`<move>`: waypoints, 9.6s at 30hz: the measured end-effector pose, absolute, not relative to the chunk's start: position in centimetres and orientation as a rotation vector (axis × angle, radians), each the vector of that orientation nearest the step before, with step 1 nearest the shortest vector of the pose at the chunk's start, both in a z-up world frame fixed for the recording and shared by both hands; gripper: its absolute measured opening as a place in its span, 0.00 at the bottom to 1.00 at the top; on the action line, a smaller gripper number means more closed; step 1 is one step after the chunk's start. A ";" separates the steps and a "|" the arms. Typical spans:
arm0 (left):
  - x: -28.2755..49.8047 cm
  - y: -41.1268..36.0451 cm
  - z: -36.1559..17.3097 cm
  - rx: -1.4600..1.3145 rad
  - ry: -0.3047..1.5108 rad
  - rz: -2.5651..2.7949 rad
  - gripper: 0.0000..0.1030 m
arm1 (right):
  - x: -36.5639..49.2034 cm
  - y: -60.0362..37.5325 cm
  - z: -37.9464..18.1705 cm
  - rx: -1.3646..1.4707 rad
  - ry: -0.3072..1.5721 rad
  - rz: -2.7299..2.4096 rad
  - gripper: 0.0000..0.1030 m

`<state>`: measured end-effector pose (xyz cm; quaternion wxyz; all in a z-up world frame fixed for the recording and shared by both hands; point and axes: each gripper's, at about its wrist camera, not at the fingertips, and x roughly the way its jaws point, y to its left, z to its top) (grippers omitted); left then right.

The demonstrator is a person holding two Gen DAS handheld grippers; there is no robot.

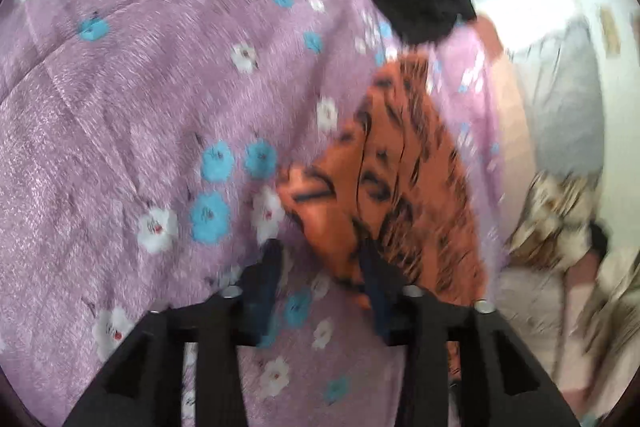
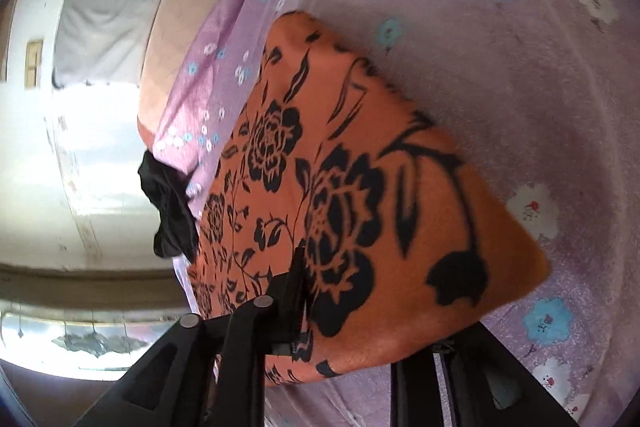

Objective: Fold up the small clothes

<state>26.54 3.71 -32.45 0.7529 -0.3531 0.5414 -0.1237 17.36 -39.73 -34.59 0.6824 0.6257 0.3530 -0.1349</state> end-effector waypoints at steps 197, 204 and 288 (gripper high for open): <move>27.0 -5.7 -24.3 0.120 0.798 -0.191 0.30 | 29.2 -23.8 -29.6 0.686 0.937 0.059 0.41; 26.9 -7.0 -24.3 0.135 0.793 -0.191 0.31 | 29.1 -24.1 -29.7 0.712 0.933 0.071 0.41; 30.8 -7.2 -29.7 0.133 0.930 -0.069 0.99 | 30.8 -24.1 -29.4 0.673 0.991 0.141 0.45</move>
